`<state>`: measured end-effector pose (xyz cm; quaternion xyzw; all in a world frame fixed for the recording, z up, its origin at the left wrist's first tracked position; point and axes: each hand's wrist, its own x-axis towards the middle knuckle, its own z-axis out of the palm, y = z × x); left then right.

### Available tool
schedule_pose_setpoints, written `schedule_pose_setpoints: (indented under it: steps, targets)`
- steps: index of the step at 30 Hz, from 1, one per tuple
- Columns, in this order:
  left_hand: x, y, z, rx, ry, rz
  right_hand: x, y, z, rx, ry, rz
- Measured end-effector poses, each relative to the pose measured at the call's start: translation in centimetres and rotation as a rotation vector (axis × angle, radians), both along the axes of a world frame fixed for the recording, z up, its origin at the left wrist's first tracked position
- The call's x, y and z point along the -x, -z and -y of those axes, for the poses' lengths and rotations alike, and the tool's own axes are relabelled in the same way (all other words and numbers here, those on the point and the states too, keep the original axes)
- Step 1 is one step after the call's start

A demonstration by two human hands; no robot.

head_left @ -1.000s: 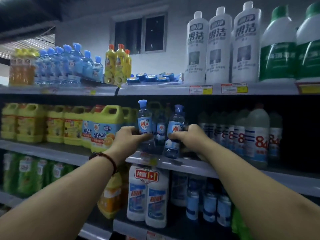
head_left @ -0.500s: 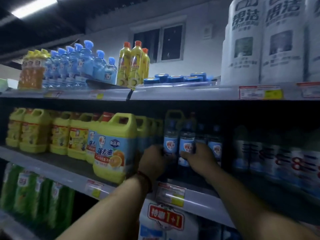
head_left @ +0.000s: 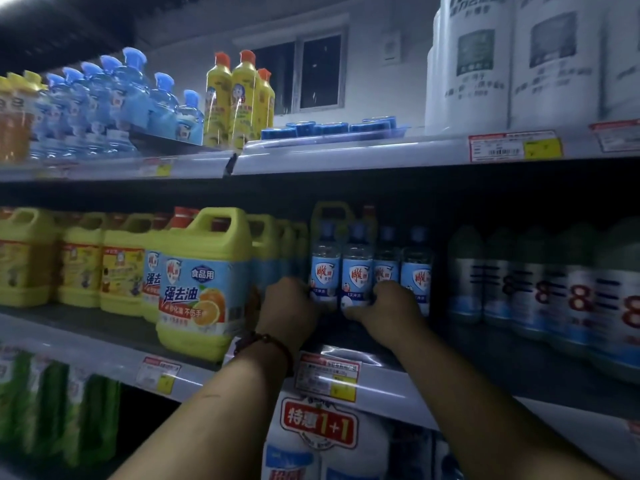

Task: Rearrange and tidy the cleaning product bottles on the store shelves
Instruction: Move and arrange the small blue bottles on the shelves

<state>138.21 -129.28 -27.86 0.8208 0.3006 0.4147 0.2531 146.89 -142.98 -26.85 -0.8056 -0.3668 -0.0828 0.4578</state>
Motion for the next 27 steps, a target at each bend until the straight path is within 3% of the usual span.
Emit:
schedule_pose_setpoints:
  steps: [20,27]
  targets:
    - [0.3,-0.1,0.5,-0.044,0.012,-0.085,0.2,0.1,-0.6,0.060,0.032,0.050]
    - [0.7,-0.3,1.1,0.007,0.027,-0.078,-0.2,-0.2,0.5,0.011,0.071,-0.039]
